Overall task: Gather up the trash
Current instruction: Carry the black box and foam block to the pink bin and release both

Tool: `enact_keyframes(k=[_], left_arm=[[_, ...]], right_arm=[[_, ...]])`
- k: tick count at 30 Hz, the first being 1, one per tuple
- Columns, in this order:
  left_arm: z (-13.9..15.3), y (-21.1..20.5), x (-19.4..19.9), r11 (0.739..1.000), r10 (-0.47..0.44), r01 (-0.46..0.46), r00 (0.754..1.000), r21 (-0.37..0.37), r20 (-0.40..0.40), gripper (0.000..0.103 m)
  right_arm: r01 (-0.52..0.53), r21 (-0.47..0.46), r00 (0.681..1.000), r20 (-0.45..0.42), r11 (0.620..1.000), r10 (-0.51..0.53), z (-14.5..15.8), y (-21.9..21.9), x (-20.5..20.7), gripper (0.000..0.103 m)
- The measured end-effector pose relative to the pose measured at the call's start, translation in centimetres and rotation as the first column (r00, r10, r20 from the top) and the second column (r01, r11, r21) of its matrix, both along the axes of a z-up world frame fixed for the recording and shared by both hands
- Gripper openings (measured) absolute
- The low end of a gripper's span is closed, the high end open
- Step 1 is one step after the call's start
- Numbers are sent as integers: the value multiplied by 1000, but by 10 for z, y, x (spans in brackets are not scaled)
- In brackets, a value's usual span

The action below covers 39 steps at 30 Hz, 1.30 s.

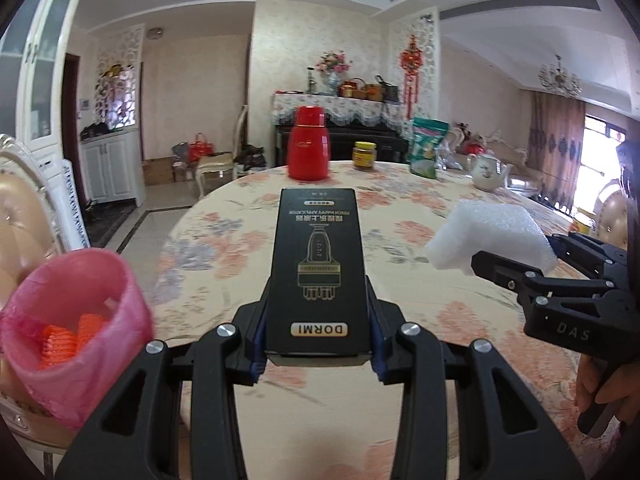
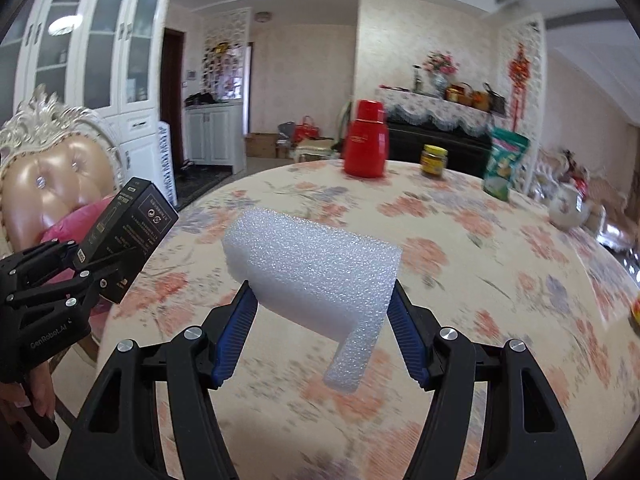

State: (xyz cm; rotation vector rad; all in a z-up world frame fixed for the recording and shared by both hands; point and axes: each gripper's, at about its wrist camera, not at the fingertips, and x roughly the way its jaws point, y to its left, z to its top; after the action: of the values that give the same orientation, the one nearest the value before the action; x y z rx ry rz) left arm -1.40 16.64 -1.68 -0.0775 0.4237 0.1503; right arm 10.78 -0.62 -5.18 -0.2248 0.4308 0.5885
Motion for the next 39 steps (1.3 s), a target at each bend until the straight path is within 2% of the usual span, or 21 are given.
enact_keyframes(k=[6, 12, 18, 25, 32, 36, 39], left_arm=[[4, 38, -21, 997, 83, -83, 996, -9, 12, 38], [10, 88, -48, 980, 197, -196, 980, -14, 30, 39], [14, 146, -64, 947, 320, -321, 947, 11, 14, 39], [9, 213, -72, 894, 448, -448, 894, 18, -11, 39], [-7, 261, -65, 876, 482, -482, 874, 3, -56, 39], [-12, 274, -65, 864, 503, -504, 862, -2, -69, 39], [-15, 280, -64, 864, 501, -503, 862, -7, -75, 39]], right_arm=[[-107, -15, 994, 1, 994, 107, 3, 53, -1, 62], [-243, -18, 970, -19, 970, 243, 1, 112, -6, 63], [-372, -34, 928, -1, 928, 372, 5, 179, -15, 63], [-472, -28, 881, -7, 881, 472, 4, 242, -12, 63], [-526, 2, 849, -62, 851, 525, -2, 300, -2, 64], [-550, 1, 833, -77, 835, 548, -7, 321, 2, 64], [-574, -4, 817, -81, 819, 571, -9, 331, 4, 64]])
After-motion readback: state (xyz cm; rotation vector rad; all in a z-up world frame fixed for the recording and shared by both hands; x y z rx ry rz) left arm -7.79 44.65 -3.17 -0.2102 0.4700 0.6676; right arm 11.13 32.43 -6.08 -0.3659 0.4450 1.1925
